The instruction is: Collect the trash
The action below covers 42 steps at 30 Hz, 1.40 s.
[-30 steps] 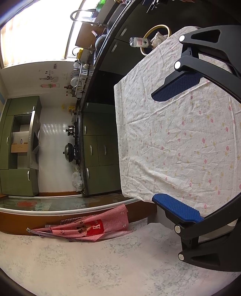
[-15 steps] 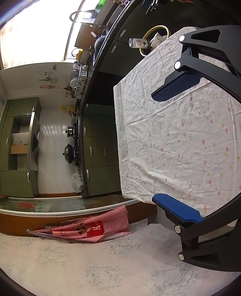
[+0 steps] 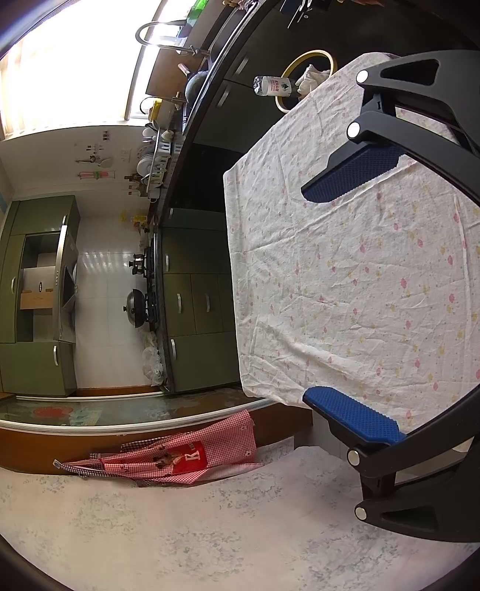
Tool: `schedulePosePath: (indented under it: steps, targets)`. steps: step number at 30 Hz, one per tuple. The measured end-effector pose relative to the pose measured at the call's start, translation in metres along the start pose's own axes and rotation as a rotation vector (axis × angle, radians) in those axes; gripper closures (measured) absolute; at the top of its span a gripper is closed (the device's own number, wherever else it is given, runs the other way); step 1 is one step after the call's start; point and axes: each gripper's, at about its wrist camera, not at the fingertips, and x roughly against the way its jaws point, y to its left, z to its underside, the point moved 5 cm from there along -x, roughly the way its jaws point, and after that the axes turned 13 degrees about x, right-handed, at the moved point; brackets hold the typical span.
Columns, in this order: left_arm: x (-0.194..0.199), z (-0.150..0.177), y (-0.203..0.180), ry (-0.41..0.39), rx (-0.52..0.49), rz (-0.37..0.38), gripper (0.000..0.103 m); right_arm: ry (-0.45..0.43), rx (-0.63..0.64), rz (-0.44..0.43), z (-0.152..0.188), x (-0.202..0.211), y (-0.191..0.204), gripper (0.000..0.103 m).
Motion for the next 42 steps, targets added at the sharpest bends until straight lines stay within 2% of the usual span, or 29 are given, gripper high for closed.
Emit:
schedulePosePath:
  steps: [19,30,42]
  targets:
    - [-0.001,-0.001,0.000,0.004,-0.007,-0.002,0.005,0.002,-0.002,0.001,0.001,-0.001,-0.001,0.007]
    - [-0.009,-0.002,0.000,0.038,-0.005,0.021,0.005,0.007,-0.003,0.002,0.005,-0.004,-0.001,0.007]
    - [-0.016,-0.003,-0.004,0.017,-0.020,0.021,0.005,0.024,0.002,-0.002,0.011,-0.012,0.000,0.007]
